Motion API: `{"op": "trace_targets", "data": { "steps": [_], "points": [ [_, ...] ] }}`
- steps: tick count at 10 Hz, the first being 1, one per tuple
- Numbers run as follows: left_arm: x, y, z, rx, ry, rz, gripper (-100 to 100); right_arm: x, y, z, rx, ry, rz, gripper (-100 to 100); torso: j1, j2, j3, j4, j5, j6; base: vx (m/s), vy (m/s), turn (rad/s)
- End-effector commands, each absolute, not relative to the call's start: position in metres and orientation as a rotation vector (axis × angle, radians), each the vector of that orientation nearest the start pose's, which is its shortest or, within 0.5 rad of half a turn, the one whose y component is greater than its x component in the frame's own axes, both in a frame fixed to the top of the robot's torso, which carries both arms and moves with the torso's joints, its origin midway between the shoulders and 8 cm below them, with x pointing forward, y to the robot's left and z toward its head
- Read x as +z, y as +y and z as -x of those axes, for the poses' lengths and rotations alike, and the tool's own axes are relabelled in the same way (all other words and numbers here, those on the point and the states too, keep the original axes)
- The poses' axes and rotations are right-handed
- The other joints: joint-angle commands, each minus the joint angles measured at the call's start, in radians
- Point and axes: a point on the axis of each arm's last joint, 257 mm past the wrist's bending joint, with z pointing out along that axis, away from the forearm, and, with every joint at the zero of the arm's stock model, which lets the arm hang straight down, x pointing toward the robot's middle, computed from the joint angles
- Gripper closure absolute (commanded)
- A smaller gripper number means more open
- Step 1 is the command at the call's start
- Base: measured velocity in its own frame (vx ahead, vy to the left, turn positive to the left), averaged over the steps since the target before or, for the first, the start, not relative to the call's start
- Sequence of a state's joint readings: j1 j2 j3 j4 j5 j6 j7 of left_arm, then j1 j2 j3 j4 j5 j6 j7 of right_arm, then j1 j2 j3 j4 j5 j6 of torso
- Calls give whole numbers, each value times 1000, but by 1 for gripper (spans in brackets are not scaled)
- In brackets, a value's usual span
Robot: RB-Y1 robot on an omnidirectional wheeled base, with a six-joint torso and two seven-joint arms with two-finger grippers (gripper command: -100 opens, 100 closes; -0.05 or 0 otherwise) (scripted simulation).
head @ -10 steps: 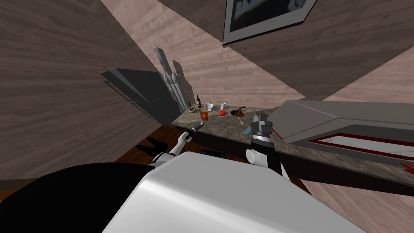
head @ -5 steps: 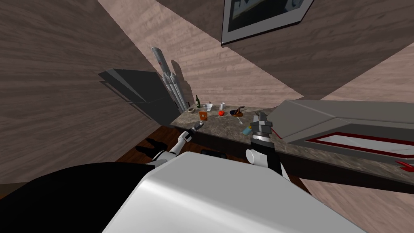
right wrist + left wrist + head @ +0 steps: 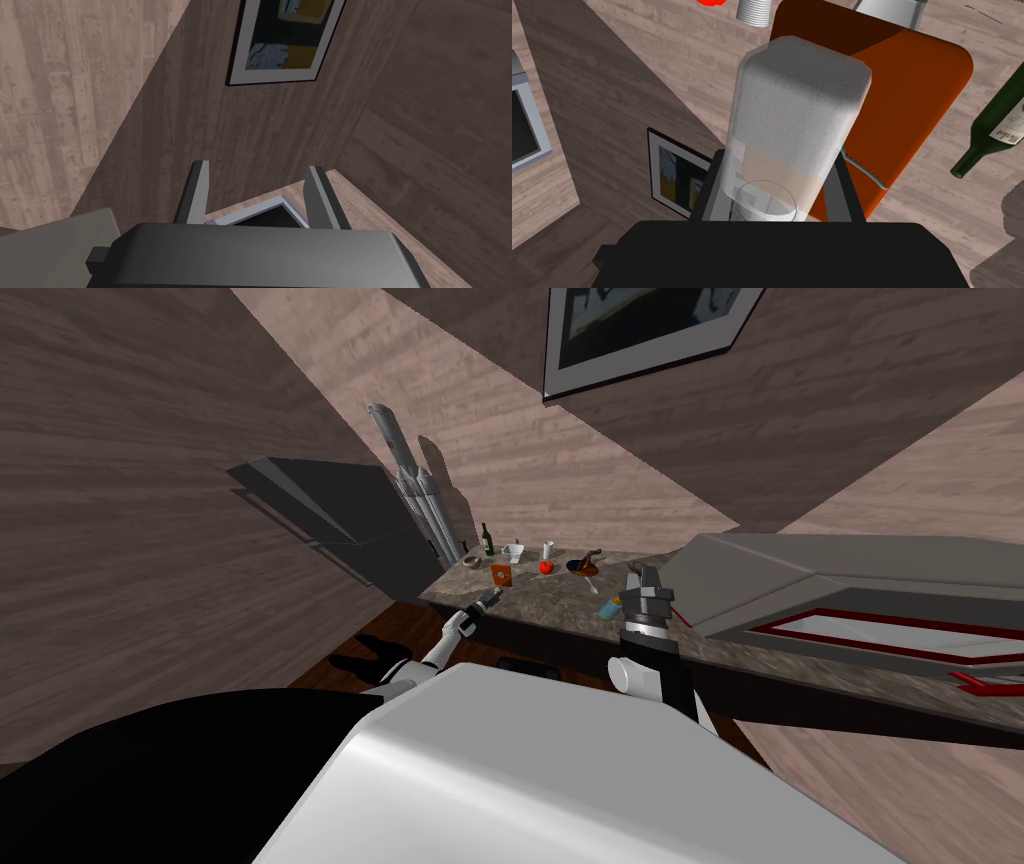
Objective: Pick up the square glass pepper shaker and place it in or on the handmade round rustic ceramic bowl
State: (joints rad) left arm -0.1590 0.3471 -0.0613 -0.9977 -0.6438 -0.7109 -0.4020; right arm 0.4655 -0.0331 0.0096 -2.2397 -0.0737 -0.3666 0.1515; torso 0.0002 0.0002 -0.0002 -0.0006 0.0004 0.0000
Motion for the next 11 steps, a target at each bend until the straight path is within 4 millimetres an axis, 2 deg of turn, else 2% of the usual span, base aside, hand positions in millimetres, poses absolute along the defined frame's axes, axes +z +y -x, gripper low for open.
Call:
{"op": "trace_targets", "data": {
  "steps": [1, 3, 4, 5, 7, 8, 9, 10, 11],
  "points": [
    [-298, 219, -522, -595, 1584, -190, 100, -9, -282, -375, 1200, 741, -730, 0, 0, 0, 0, 0, 0, 0, 0, 0, 0],
    [-298, 219, -522, -594, 1584, -191, 100, -9, -282, -375, 1200, 741, -730, 0, 0, 0, 0, 0, 0, 0, 0, 0, 0],
    [-298, 219, -522, -594, 1584, -191, 0, -9, -282, -375, 1200, 741, -730, 0, 0, 0, 0, 0, 0, 0, 0, 0, 0],
    [-302, 221, -514, -609, 1586, -202, 100, -9, -282, -375, 1200, 741, -730, 0, 0, -1, 0, 0, 0, 0, 1, -18, 134],
    [-300, 221, -513, -610, 1581, -204, 100, -9, -282, -375, 1200, 741, -730, 0, 1, 0, -1, -3, 1, -3, 3, -24, 84],
    [-300, 221, -512, -612, 1580, -205, 0, -9, -282, -375, 1200, 741, -730, 0, 2, 0, -1, -3, 1, -2, 0, 0, 0],
    [-296, 218, -519, -621, 1575, -189, 100, -9, -282, -375, 1200, 741, -730, 0, 2, 0, -1, -3, 1, -2, -106, 3, 30],
    [-292, 217, -524, -623, 1571, -179, 100, -9, -282, -375, 1200, 741, -730, 0, 3, 5, 1, -2, 2, -2, -156, 24, 25],
    [-284, 215, -537, -627, 1563, -151, 100, -9, -282, -375, 1200, 741, -730, 0, 4, 9, 3, -2, 2, -3, -179, 67, 37]
  ]
}}
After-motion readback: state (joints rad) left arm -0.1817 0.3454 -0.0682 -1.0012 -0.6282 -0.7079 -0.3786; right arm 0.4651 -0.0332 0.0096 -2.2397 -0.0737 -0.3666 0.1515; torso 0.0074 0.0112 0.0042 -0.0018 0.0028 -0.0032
